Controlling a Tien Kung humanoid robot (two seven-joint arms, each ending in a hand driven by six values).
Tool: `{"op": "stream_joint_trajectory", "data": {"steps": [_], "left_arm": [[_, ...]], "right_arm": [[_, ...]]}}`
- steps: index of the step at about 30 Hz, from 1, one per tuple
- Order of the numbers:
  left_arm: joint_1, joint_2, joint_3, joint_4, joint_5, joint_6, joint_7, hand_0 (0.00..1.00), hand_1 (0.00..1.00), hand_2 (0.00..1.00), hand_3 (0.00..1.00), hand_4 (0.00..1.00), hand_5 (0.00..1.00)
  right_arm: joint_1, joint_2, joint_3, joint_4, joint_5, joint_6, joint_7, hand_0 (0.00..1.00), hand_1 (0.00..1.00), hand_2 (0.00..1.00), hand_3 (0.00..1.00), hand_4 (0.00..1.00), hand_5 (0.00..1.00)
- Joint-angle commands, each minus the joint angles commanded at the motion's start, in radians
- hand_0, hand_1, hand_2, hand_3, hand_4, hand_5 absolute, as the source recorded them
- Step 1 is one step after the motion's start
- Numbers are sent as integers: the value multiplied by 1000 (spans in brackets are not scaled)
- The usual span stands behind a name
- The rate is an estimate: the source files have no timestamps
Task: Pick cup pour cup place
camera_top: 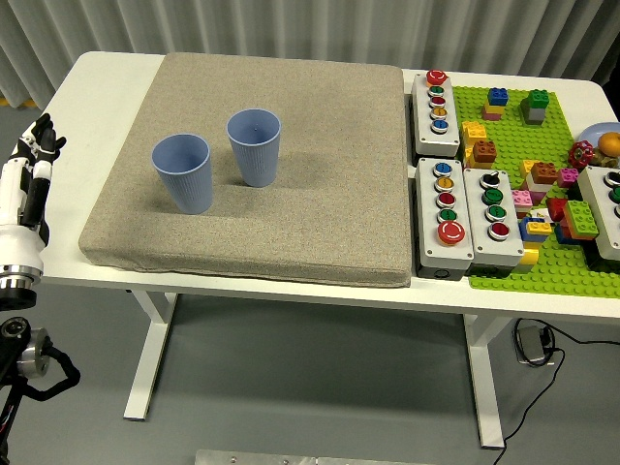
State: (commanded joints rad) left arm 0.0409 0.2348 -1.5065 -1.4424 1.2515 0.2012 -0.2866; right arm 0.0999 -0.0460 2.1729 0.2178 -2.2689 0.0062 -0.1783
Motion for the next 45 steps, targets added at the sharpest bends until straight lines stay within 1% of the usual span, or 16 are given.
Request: {"op": "stream_joint_trajectory", "data": {"steps": [2, 4, 5, 8, 12, 13, 14, 16, 22, 23, 27, 35, 37, 38, 42, 45], "left_arm": [[4, 2, -1, -2, 10, -10, 4, 928, 901, 998, 998, 913, 467], [14, 9, 6, -7, 53, -48, 22, 928, 901, 998, 998, 913, 467], [16, 10, 7, -8, 60, -55, 25, 954, 935, 998, 998, 917, 311], [14, 12, 20, 1, 89, -72, 34, 954, 935, 998, 998, 917, 311], [-5, 14, 42, 38, 127, -92, 45, 978, 955, 998, 998, 922, 291], [-17, 13, 50, 57, 134, -94, 45, 978, 955, 998, 998, 922, 291], [-21, 12, 53, 63, 136, -95, 45, 978, 955, 998, 998, 922, 291], [-43, 7, 60, 100, 139, -97, 46, 998, 972, 998, 998, 915, 272], [-65, 0, 70, 133, 131, -100, 43, 998, 972, 998, 998, 915, 272], [-73, -3, 69, 144, 131, -101, 43, 998, 998, 998, 998, 905, 246], [-95, -9, 76, 174, 125, -104, 44, 998, 998, 998, 998, 905, 246], [-143, -22, 102, 221, 117, -101, 41, 998, 988, 998, 998, 916, 272], [-145, -22, 103, 223, 117, -101, 41, 998, 988, 998, 998, 916, 272], [-158, -26, 110, 234, 119, -98, 39, 998, 988, 998, 998, 916, 272], [-177, -29, 120, 253, 127, -100, 40, 998, 983, 998, 998, 918, 278], [-192, -37, 113, 259, 145, -99, 41, 998, 983, 998, 998, 918, 278]], "right_arm": [[1, 0, 0, 0, 0, 0, 0, 691, 666, 614, 606, 29, 333], [4, -1, 3, 0, 0, 0, 0, 691, 666, 614, 606, 29, 333], [4, -1, 3, 0, 0, 0, 0, 691, 665, 613, 606, 30, 334], [6, -2, 3, 0, 0, 1, 1, 691, 665, 613, 606, 30, 334], [7, -2, -1, -1, 0, 0, 0, 691, 665, 612, 605, 31, 335], [7, -2, -3, -1, 0, 0, 0, 691, 665, 612, 605, 31, 335], [7, -2, -4, -1, 0, 0, 0, 691, 665, 612, 605, 31, 335], [8, -1, -6, -1, 0, 0, -1, 691, 665, 613, 605, 30, 336], [6, 2, -11, 0, 0, 1, -4, 691, 665, 613, 605, 30, 336], [6, 2, -12, -1, 0, 1, -4, 690, 664, 612, 606, 30, 335], [6, 3, -12, 0, 0, 2, -5, 690, 664, 612, 606, 30, 335], [5, 4, -17, 0, 0, 4, -6, 691, 661, 607, 606, 27, 336], [5, 4, -17, 0, 0, 4, -6, 691, 661, 607, 606, 27, 336], [4, 5, -15, 0, 0, 5, -6, 691, 661, 607, 606, 27, 336], [4, 5, -14, 0, 0, 5, -6, 690, 661, 606, 605, 26, 334], [7, 3, -12, -1, 0, 4, -4, 690, 661, 606, 605, 26, 334]]}}
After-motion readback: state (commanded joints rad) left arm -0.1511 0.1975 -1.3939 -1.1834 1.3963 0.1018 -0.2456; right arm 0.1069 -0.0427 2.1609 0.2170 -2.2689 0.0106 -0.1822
